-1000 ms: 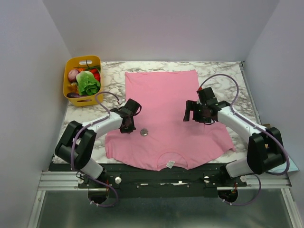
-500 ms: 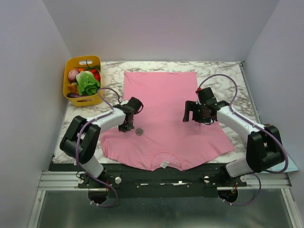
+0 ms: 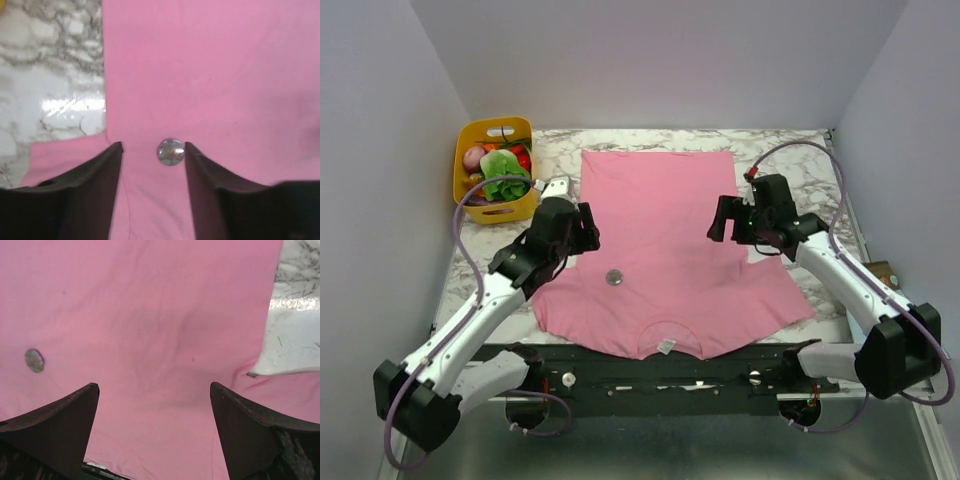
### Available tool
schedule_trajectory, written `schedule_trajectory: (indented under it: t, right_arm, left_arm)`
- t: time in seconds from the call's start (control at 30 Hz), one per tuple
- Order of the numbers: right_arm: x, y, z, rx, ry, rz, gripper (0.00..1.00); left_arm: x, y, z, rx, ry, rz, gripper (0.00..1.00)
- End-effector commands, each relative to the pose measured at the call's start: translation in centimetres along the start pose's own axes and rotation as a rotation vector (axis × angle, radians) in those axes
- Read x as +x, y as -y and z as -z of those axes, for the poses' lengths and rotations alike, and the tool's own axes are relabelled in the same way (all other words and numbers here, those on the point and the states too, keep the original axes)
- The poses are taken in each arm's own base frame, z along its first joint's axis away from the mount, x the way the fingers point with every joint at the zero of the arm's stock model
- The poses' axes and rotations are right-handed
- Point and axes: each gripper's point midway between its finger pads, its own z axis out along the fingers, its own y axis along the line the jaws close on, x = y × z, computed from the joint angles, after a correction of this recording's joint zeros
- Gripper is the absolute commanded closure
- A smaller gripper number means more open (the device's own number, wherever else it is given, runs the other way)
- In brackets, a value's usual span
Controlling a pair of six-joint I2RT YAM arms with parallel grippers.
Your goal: Pin the brooch onto the clothing
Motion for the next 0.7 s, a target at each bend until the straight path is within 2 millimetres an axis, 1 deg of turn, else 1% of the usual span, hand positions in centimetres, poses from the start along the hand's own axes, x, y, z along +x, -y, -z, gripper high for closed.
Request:
schedule_trajectory:
  t: [0.0, 0.03, 0.07, 0.1, 0.13, 0.17, 0.2, 0.23, 0.3, 0.33, 0.37, 0.4, 0.43, 0.5, 0.53, 0.67]
  right_arm:
    - [-3.5, -1.6, 3.9, -0.046, 0.144, 0.018, 0.0]
    - [-4.0, -1.9, 4.6, -0.056, 0.171, 0.019, 0.0]
    - [-4.6, -2.2, 6.1, -0.073, 0.22, 0.022, 0.0]
    - [-5.2, -2.3, 7.1, -0.082, 0.26, 0.026, 0.0]
    - [-5.8, -2.6, 8.1, -0.097, 0.301, 0.033, 0.0]
    - [-6.6, -3.1, 10.2, -0.126, 0.375, 0.042, 0.0]
    - [-6.8, -3.3, 11.0, -0.144, 0.408, 0.057, 0.0]
    - [-7.5, -3.7, 12.1, -0.168, 0.464, 0.071, 0.0]
    - [-7.8, -4.2, 14.7, -0.213, 0.561, 0.099, 0.0]
    - [-8.3, -4.4, 15.7, -0.227, 0.612, 0.104, 0.0]
    - [-8.3, -4.4, 16.3, -0.235, 0.637, 0.106, 0.0]
    - [-8.3, -4.4, 17.4, -0.242, 0.674, 0.111, 0.0]
    - [-8.3, -4.4, 17.5, -0.246, 0.685, 0.112, 0.0]
    - [-8.0, -4.3, 17.7, -0.249, 0.691, 0.116, 0.0]
    - [-7.8, -4.2, 17.6, -0.247, 0.687, 0.115, 0.0]
    - [-7.2, -4.2, 17.3, -0.258, 0.673, 0.119, 0.0]
  left_arm:
    - [-3.4, 2.5, 3.8, 0.194, 0.162, -0.004, 0.23]
    - [-3.6, 2.9, 4.4, 0.223, 0.174, -0.008, 0.17]
    - [-4.1, 3.2, 4.9, 0.244, 0.196, -0.005, 0.13]
    - [-4.8, 3.4, 6.0, 0.272, 0.234, 0.001, 0.11]
    - [-4.9, 3.4, 6.4, 0.285, 0.248, 0.004, 0.04]
    - [-5.1, 3.5, 6.8, 0.297, 0.267, 0.011, 0.01]
    - [-5.9, 3.6, 7.8, 0.318, 0.313, 0.024, 0.01]
    - [-5.9, 3.6, 8.0, 0.328, 0.327, 0.028, 0.01]
    - [-6.9, 3.6, 9.3, 0.358, 0.399, 0.048, 0.01]
    - [-6.6, 3.5, 9.0, 0.359, 0.406, 0.048, 0.01]
    - [-7.2, 3.8, 9.5, 0.385, 0.447, 0.053, 0.01]
    - [-7.3, 3.7, 9.9, 0.395, 0.467, 0.061, 0.01]
    - [-7.0, 3.5, 9.7, 0.393, 0.471, 0.067, 0.01]
    - [-7.2, 3.8, 10.3, 0.42, 0.486, 0.07, 0.01]
    - [-6.9, 3.8, 10.2, 0.425, 0.481, 0.063, 0.01]
    - [-7.1, 3.9, 10.4, 0.432, 0.491, 0.061, 0.01]
